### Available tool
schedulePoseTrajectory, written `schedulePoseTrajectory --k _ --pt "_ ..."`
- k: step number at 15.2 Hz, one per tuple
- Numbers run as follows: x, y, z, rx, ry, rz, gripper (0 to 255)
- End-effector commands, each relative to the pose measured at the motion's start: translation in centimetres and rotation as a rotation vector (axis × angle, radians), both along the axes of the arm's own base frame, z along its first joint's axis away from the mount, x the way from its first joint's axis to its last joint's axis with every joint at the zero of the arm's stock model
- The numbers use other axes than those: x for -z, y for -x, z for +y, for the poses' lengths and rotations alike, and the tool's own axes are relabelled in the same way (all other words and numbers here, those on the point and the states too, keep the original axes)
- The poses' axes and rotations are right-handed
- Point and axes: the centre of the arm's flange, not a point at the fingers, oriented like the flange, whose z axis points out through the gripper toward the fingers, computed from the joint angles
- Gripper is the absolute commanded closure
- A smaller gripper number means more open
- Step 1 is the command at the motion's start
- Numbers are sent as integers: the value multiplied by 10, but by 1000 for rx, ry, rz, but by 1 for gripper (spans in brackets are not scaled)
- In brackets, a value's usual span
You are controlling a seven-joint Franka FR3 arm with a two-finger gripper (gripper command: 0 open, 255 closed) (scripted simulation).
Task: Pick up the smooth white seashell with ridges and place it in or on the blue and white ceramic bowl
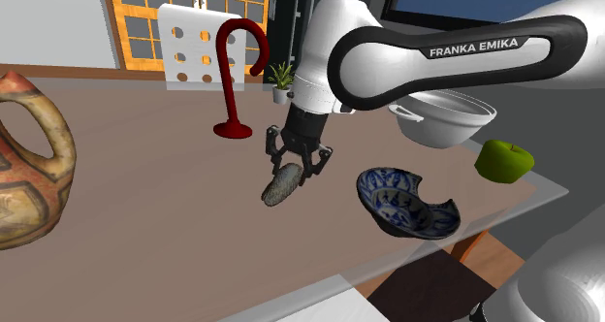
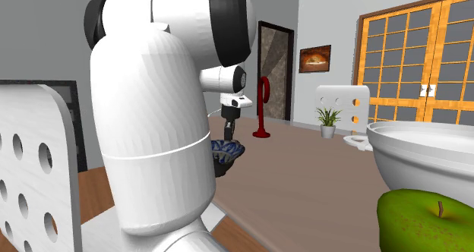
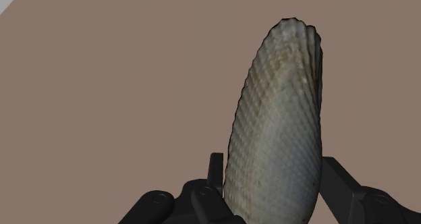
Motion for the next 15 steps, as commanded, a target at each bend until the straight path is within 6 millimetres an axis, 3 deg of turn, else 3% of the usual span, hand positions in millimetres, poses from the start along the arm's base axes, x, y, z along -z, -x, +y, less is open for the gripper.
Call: schedulePoseTrajectory --k 1,7,15 --pt "0 0 0 0 0 0 255" --pt "0 0 0 0 0 0 255" --pt "-42 0 0 0 0 0 255"
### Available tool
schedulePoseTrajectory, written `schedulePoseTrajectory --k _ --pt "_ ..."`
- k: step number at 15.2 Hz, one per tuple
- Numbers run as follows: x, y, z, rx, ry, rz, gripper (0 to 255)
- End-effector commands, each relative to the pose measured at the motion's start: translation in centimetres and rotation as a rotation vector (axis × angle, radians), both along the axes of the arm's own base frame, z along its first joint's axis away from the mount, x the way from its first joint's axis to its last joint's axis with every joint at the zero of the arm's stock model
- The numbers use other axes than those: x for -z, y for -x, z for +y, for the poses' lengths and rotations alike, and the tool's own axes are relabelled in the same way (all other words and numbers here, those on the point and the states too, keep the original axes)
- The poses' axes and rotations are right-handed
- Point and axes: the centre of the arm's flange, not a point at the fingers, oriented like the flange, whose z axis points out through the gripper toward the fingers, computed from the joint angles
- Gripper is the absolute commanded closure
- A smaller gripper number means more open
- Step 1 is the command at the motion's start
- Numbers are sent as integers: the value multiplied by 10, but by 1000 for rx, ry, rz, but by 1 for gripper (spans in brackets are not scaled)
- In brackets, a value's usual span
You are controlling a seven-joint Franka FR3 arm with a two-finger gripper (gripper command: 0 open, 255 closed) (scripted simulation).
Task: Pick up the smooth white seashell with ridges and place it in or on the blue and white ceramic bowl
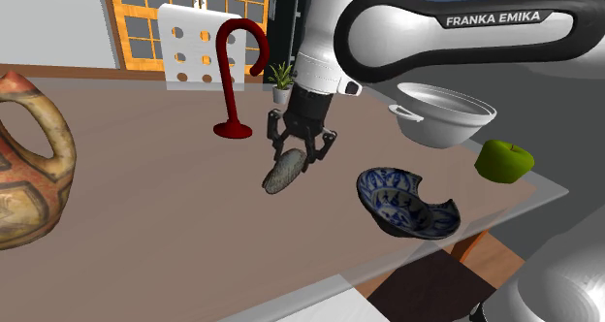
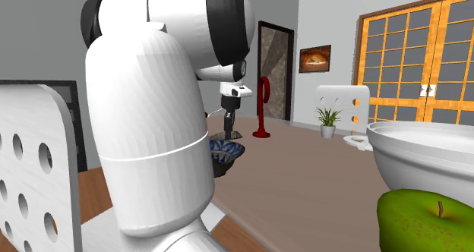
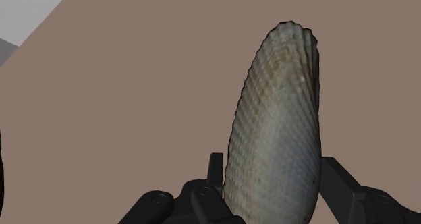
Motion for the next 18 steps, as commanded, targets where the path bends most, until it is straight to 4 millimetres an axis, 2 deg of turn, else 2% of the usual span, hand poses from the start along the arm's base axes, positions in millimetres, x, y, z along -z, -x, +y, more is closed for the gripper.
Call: schedulePoseTrajectory --k 1,18 --pt "-10 0 0 0 0 0 255" --pt "-100 0 0 0 0 0 255"
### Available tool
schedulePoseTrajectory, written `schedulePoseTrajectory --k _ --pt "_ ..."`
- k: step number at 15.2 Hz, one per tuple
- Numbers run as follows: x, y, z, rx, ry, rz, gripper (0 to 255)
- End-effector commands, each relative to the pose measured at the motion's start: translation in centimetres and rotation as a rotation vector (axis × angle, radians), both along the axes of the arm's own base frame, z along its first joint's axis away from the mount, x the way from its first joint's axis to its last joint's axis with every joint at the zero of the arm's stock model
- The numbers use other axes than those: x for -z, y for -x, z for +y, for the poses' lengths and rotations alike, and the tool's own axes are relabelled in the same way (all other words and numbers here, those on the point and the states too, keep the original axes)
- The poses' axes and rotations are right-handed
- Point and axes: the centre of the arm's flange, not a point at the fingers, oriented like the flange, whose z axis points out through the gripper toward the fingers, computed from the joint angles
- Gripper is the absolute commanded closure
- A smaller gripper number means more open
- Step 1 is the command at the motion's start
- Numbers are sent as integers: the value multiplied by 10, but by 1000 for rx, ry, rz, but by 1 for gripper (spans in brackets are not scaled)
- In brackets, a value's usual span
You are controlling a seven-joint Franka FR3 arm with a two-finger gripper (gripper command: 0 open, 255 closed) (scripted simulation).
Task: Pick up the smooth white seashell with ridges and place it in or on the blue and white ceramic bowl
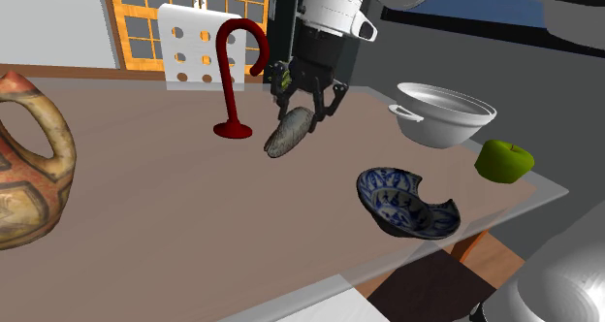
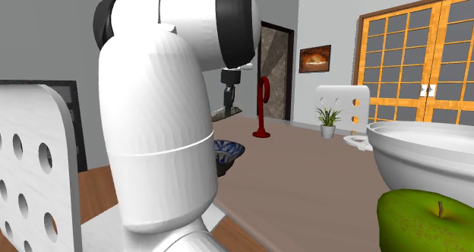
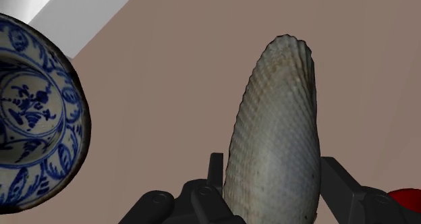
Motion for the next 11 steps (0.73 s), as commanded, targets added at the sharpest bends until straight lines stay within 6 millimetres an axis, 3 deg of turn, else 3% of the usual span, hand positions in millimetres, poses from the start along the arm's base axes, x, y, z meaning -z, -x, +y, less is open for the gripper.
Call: schedulePoseTrajectory --k 1,3,11 --pt "-11 1 0 0 0 0 255" --pt "-18 1 0 0 0 0 255" --pt "-18 91 -56 0 0 0 255"
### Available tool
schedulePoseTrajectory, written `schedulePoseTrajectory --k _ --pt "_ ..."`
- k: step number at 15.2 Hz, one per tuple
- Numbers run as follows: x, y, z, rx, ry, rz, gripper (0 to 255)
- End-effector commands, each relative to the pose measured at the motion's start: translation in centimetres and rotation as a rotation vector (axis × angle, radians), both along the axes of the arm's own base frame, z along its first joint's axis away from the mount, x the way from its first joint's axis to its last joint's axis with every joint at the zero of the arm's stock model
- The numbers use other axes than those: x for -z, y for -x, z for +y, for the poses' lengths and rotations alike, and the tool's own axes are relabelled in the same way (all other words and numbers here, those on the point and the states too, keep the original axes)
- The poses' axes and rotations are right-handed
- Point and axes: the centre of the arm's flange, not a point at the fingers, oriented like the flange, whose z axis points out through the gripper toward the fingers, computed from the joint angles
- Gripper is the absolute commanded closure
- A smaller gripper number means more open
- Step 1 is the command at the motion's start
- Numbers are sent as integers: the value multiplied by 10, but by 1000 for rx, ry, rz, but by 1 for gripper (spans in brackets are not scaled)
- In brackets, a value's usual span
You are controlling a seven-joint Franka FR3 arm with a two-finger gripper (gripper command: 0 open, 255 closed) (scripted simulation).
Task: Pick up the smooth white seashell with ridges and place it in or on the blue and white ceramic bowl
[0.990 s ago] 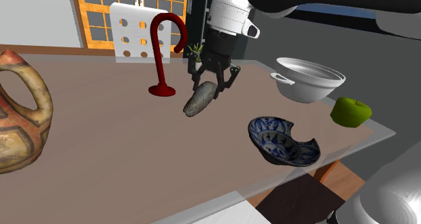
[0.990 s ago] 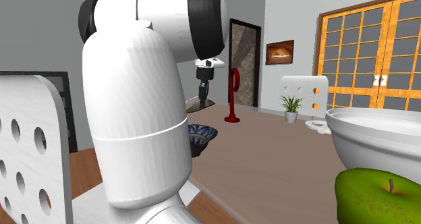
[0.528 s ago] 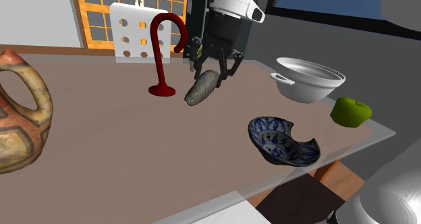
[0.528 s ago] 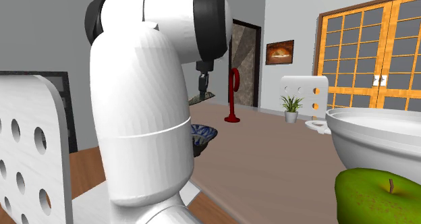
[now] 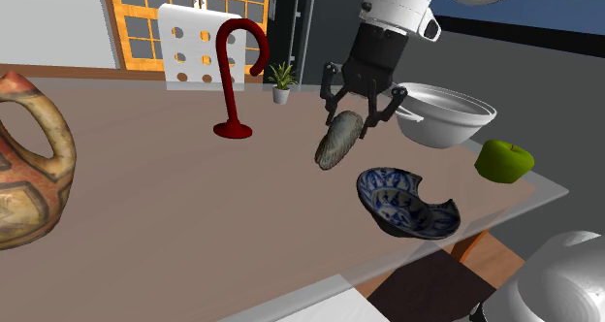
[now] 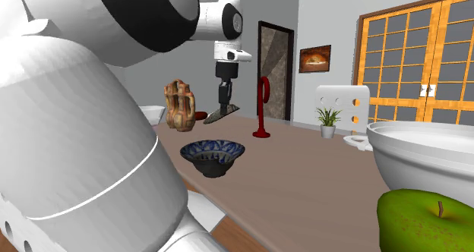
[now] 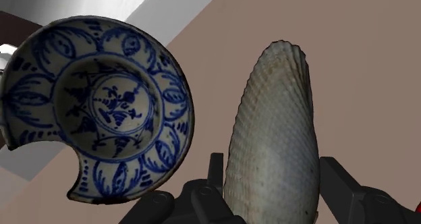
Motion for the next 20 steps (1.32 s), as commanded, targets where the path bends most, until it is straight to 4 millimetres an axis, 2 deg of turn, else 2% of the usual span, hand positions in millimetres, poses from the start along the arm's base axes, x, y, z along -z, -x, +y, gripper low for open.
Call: schedulePoseTrajectory --k 1,10,20 --pt "-1 22 -15 0 -2 1 255" --pt "-1 126 -79 0 -2 1 255" --pt "52 126 -79 0 -2 1 255"
